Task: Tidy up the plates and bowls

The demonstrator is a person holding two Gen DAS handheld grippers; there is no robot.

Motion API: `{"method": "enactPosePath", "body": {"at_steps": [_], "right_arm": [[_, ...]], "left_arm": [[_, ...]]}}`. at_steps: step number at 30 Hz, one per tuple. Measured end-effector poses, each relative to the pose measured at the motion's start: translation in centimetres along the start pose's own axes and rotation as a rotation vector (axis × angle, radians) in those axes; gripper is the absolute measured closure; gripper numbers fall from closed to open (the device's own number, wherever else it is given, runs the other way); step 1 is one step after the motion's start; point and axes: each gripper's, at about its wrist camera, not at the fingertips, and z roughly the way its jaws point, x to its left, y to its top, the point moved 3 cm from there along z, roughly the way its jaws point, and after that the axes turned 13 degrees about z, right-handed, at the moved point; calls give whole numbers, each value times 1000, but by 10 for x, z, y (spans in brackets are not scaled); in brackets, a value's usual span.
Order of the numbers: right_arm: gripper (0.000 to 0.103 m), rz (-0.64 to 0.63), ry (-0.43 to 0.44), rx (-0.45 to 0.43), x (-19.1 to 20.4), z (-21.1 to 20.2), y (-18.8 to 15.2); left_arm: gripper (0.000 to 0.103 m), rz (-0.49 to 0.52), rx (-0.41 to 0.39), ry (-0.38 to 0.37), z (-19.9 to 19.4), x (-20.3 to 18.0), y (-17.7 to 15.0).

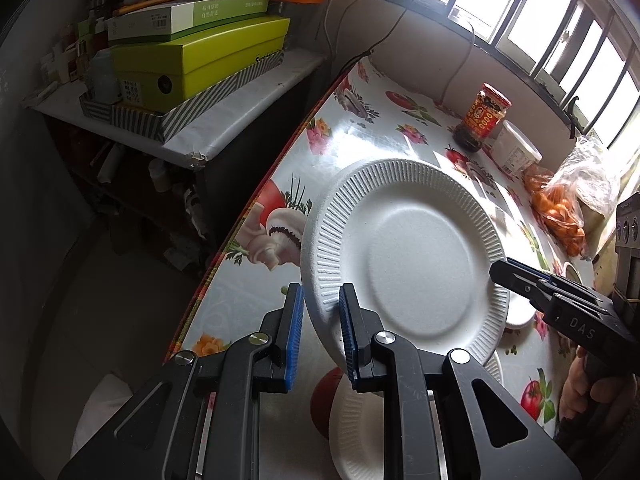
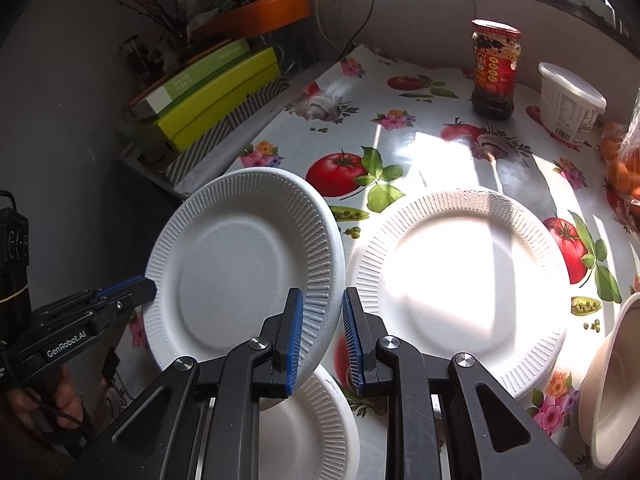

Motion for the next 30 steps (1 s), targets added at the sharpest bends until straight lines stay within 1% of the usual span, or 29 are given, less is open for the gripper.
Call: {"method": "enactPosePath", "body": {"at_steps": [13, 30], "right_arm": [[83, 9, 7, -11, -5, -27, -32], [83, 35, 14, -9, -15, -49, -67]], "left_arm": [[84, 13, 5, -21, -18, -15, -29], [84, 23, 16, -42, -31, -32, -58]]}}
